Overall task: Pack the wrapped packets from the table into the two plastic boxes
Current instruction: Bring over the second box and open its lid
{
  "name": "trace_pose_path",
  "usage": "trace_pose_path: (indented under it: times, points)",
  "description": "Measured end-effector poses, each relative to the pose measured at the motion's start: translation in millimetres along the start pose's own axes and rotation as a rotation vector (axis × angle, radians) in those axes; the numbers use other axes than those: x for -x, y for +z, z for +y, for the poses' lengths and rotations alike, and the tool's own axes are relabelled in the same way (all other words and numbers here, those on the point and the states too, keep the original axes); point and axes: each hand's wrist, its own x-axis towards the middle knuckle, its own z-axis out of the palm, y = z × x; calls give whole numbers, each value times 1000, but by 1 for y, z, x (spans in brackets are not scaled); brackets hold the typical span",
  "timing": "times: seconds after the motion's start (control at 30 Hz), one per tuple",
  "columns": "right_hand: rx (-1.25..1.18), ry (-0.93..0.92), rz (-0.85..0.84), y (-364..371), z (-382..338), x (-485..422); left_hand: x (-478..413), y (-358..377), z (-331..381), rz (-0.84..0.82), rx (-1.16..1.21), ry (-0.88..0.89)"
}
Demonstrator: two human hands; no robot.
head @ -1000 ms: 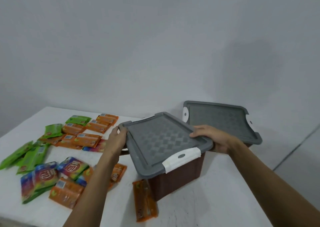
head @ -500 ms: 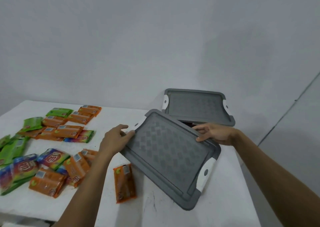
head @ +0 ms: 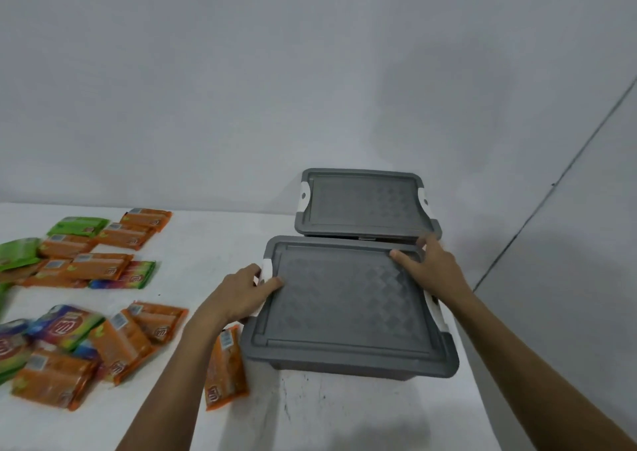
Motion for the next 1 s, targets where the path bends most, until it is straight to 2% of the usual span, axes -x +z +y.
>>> trace_pose_path:
  times: [0.13,0.3,0.43,0.67,0.83,0.93,1.0]
  points:
    - [-228,112,15,2,4,30,0,18,2,180,-37,63]
    - [-292,144,4,1,13,50,2,27,1,326,-164,96]
    - [-271,144,-9,5,18,63,9,31,6,385,-229,99]
    - [-82,113,0,10,26,80,25,37,11,406,-273,75]
    - [-124,75,-17,4,34,77,24,31,-6,290,-21,104]
    - [-354,122,-22,-5,44,80,29,30,-10,199,244,43]
    - [-529,222,-45,-3,52,87,34,32,-14,122,438,-8]
